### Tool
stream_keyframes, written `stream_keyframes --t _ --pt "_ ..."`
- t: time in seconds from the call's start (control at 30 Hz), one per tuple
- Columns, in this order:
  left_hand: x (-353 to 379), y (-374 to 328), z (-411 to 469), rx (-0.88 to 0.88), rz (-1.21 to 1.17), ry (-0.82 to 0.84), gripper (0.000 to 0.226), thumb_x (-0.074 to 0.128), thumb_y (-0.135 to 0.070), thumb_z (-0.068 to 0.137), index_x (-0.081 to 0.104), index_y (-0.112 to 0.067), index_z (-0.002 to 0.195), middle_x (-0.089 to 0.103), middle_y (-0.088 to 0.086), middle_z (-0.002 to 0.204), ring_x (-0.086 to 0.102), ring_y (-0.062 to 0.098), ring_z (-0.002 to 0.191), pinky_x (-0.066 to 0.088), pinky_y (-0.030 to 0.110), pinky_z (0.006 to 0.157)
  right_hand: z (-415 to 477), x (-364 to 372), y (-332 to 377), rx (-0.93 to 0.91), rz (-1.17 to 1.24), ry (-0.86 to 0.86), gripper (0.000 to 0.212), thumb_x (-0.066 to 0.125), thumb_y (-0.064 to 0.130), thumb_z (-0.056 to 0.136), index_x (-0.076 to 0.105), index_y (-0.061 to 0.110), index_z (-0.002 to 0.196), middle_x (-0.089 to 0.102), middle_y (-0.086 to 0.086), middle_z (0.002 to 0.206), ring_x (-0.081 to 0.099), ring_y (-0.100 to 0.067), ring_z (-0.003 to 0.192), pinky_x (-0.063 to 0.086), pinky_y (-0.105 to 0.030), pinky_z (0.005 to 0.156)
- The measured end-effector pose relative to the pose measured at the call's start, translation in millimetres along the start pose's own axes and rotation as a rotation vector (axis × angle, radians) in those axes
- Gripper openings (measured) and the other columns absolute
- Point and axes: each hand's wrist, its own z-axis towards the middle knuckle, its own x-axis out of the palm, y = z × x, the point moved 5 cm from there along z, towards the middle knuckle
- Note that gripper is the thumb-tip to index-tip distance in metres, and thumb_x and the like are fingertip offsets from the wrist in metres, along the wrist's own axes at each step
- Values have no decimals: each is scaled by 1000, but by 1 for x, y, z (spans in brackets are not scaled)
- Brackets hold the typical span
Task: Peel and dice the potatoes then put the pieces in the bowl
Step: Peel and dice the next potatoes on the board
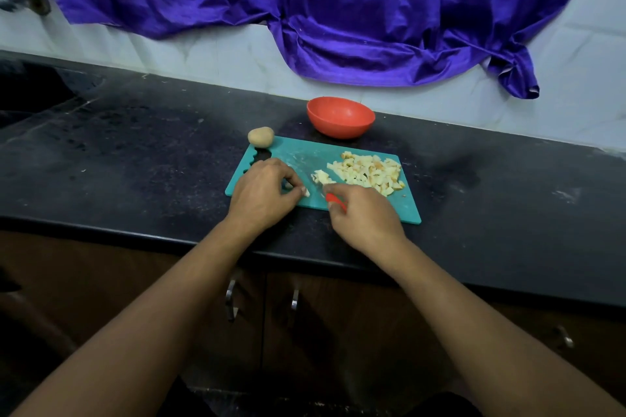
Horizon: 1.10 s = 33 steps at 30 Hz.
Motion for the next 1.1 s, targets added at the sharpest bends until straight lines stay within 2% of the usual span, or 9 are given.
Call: stream_keyframes --t 0.07,0.13,0.27,0.43,0.53,0.63,0.8,1.0,1.1 --pt "-1 2 0 1 -74 -29 8 71 -31 92 76 -32 98 68 -14 104 59 5 90 48 30 79 6 -4 -10 75 230 -6 39 57 33 104 59 38 142 66 8 101 57 -8 71 42 -26 60" --pt "-4 7 0 -42 -176 -68 17 67 -20 95 77 -28 107 68 -14 104 59 0 81 47 25 77 6 -12 -15 76 304 -42 38 59 31 103 60 38 141 66 10 95 57 -8 66 39 -24 58" --pt "-6 13 2 -107 -207 -119 29 59 -5 95 75 -23 110 69 -7 107 60 5 85 50 28 81 -7 -18 -2 -121 93 -23 39 56 35 103 58 43 141 69 8 96 52 -6 64 35 -29 55" --pt "-10 15 2 -120 -196 -195 30 53 1 91 72 -15 108 58 -5 102 60 15 95 49 33 91 -22 -7 18 -286 -141 21 45 49 40 104 49 45 149 70 0 106 58 -19 89 37 -33 69" --pt "-8 16 4 -123 -175 -185 27 54 -1 91 70 -16 107 57 -4 103 60 14 92 50 34 88 -21 -4 21 -337 -252 19 46 44 37 105 46 41 151 70 0 98 59 -18 83 39 -34 67" --pt "-7 16 4 -129 -166 -173 25 54 -4 92 69 -19 105 59 -5 104 59 11 90 50 32 87 -10 -10 9 -268 -302 -3 45 42 35 106 46 40 151 67 1 91 57 -18 80 42 -35 66" --pt "-5 16 4 -124 -149 -162 24 55 -5 91 70 -21 101 60 -6 101 57 8 88 49 30 83 8 -18 -12 -143 -321 -39 44 43 34 105 51 40 148 70 -2 99 60 -22 84 39 -35 64" --pt "-6 15 4 -129 -131 -153 22 57 -6 92 70 -23 100 57 -10 98 56 7 85 47 28 80 22 -18 -23 -28 -263 -94 41 43 33 104 56 38 143 72 -2 110 65 -25 99 45 -37 72" --pt "-5 16 4 -134 -130 -152 21 58 -7 92 70 -23 99 57 -11 98 57 6 84 48 28 80 26 -23 -29 21 -201 -151 42 45 32 103 57 39 143 73 -1 106 66 -25 96 50 -38 76"
